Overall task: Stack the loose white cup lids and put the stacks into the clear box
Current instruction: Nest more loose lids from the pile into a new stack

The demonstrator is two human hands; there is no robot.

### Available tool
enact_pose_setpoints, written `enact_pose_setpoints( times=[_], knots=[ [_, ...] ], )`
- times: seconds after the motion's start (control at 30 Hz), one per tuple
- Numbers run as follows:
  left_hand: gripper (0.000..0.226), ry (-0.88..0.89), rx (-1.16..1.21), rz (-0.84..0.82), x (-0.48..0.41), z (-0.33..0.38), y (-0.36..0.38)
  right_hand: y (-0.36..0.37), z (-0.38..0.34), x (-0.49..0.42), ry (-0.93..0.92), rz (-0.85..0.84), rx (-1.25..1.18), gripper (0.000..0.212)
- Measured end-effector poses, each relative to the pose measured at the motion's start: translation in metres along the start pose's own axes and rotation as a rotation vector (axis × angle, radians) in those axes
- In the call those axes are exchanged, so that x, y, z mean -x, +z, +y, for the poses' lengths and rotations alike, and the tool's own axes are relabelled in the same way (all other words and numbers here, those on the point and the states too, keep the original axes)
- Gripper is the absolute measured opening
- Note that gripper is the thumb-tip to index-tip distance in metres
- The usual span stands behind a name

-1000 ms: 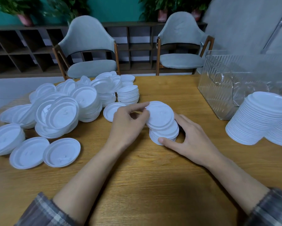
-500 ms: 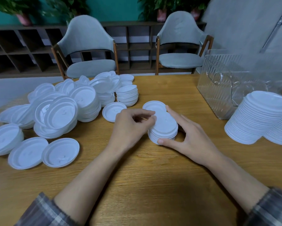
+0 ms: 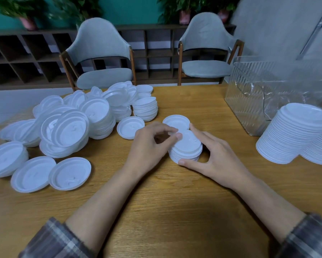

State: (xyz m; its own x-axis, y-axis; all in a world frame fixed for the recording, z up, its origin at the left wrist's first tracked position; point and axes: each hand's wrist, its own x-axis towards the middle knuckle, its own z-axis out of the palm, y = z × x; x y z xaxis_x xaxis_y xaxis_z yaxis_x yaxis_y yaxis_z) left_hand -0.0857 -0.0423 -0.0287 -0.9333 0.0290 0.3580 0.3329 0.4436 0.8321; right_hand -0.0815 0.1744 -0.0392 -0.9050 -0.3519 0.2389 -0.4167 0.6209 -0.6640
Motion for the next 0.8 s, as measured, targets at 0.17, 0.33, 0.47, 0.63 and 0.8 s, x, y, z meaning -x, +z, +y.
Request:
enact_pose_setpoints(
  times=[0.17,0.33,0.47,0.63,0.8],
  knots=[
    [0.038,0.174,-0.364,-0.053,-0.005,-0.02,-0.003,-0.002,0.002,0.001,0.024,0.023,0.02,0.102],
    [0.036,0.157,-0.481,-0.089,-0.009,-0.033,-0.003,-0.002,0.002,0.001,0.046,0.017,0.041,0.103],
    [0.02,0.127,-0.471,0.027,-0.01,-0.025,-0.007,-0.003,0.0,0.002,0.058,0.008,0.05,0.103],
    [0.011,0.052,-0.522,0.063,-0.01,-0.014,-0.011,-0.003,0.0,0.002,0.072,0.003,0.056,0.104],
    [0.026,-0.025,-0.468,0.076,-0.01,-0.012,-0.014,-0.003,0.001,0.001,0.067,0.003,0.07,0.104]
  ],
)
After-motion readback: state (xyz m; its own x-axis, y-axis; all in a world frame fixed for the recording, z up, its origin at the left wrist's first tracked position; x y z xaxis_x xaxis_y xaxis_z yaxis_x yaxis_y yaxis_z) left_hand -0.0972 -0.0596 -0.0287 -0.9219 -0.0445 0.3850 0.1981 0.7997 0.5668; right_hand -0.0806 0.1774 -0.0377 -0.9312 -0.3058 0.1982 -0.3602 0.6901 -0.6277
